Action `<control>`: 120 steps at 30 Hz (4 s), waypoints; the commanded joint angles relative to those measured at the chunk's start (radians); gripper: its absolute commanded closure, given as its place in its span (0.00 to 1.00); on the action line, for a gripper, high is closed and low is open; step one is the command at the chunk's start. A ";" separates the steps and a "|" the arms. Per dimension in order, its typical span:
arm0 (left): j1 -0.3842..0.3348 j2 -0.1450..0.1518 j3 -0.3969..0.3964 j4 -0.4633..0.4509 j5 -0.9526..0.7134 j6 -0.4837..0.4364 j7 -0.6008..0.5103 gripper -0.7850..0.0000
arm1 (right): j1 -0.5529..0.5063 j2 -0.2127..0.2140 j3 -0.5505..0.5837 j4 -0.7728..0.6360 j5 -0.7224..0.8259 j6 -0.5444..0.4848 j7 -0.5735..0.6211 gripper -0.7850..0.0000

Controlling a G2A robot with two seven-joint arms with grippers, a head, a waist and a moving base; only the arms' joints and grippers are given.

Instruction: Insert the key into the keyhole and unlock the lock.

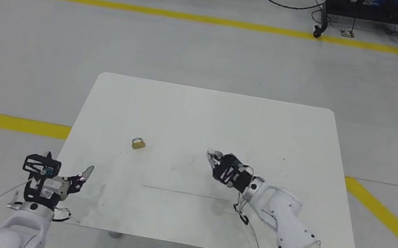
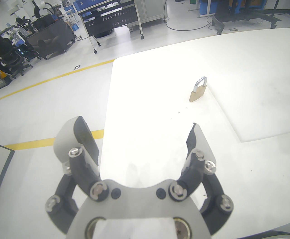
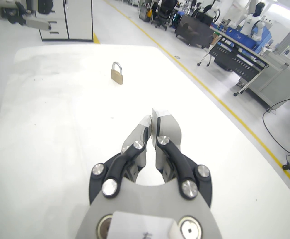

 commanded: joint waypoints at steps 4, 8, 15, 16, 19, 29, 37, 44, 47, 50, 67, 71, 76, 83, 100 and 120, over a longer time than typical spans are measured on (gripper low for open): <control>0.000 0.000 0.000 0.000 0.000 0.000 0.000 0.00 | -0.070 0.015 0.077 -0.008 0.099 -0.063 -0.190 1.00; 0.000 0.000 0.000 0.000 0.000 0.000 0.000 0.00 | -0.108 0.027 0.121 0.002 0.143 -0.146 -0.335 1.00; 0.000 0.000 0.000 0.000 0.000 0.000 0.000 0.00 | -0.139 0.039 0.150 0.014 0.127 -0.225 -0.472 1.00; 0.000 0.000 0.000 0.000 0.000 0.000 0.000 0.00 | -0.139 0.039 0.150 0.014 0.127 -0.225 -0.472 1.00; 0.007 -0.001 -0.006 -0.017 0.035 0.034 0.019 0.00 | -0.139 0.039 0.150 0.014 0.127 -0.225 -0.472 1.00; -0.068 0.041 -0.078 0.005 -0.381 -0.861 -0.033 0.00 | -0.139 0.039 0.150 0.014 0.127 -0.225 -0.472 1.00; -0.380 0.123 0.250 0.008 -0.975 -1.012 -0.547 0.00 | -0.139 0.039 0.150 0.014 0.127 -0.225 -0.472 1.00; -0.687 0.172 0.543 0.200 -1.484 -0.989 -0.832 0.00 | -0.139 0.039 0.150 0.014 0.127 -0.225 -0.472 1.00; -0.776 0.183 0.602 0.285 -1.516 -0.953 -0.868 0.00 | -0.139 0.039 0.150 0.014 0.127 -0.225 -0.472 1.00; -0.776 0.183 0.602 0.285 -1.516 -0.953 -0.868 0.00 | -0.139 0.039 0.150 0.014 0.127 -0.225 -0.472 1.00; -0.807 0.177 0.729 0.361 -1.733 -1.012 -0.808 0.19 | -0.115 0.016 0.035 0.008 0.521 -0.414 -0.209 1.00; -0.829 0.164 0.754 0.390 -1.721 -1.012 -0.808 0.19 | -0.074 0.009 -0.002 0.029 0.722 -0.426 -0.052 1.00; -0.867 0.139 0.792 0.469 -1.696 -1.012 -0.808 0.28 | -0.037 0.007 -0.012 0.045 0.909 -0.424 0.071 1.00; -0.921 0.095 0.837 0.544 -1.722 -1.012 -0.808 0.53 | -0.018 0.014 -0.010 0.059 1.074 -0.447 0.207 1.00; -1.000 0.009 0.883 0.684 -1.726 -1.012 -0.808 0.71 | -0.023 0.019 -0.021 0.034 1.180 -0.453 0.368 1.00; -1.011 -0.045 0.888 0.746 -1.693 -1.012 -0.808 1.00 | -0.035 0.024 -0.021 0.018 1.204 -0.453 0.413 1.00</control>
